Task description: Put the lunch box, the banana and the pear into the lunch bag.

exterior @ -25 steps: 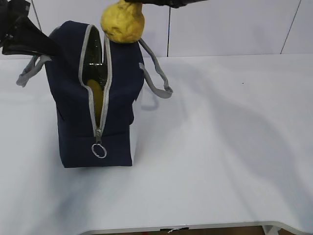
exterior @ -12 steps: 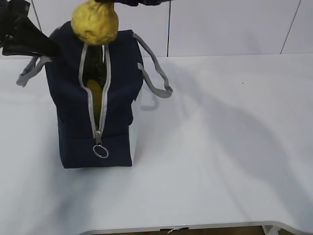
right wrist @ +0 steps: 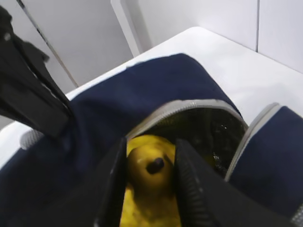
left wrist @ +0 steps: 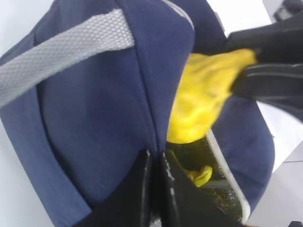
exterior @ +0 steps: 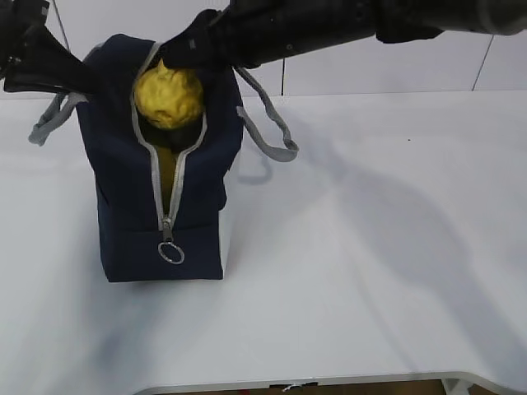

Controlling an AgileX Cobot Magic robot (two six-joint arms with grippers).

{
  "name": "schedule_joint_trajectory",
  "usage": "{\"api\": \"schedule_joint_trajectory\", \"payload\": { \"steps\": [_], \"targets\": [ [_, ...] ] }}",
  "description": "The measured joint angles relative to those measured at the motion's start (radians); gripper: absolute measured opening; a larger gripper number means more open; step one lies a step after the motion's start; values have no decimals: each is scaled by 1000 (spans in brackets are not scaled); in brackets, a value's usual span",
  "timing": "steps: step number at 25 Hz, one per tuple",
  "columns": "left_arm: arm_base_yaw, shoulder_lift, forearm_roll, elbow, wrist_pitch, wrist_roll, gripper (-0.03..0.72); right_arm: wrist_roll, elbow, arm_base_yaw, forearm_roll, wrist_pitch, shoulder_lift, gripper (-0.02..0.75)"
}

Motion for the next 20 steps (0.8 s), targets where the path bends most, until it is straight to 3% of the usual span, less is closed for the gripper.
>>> {"api": "schedule_joint_trajectory", "payload": {
  "steps": [12,20],
  "targets": [
    [0,0,-7,0,5,2,-14,-313,0,42,0,-8,57,267],
    [0,0,-12,0,5,5,-14,-393,-2,48,0,17,101,266]
  ]
}}
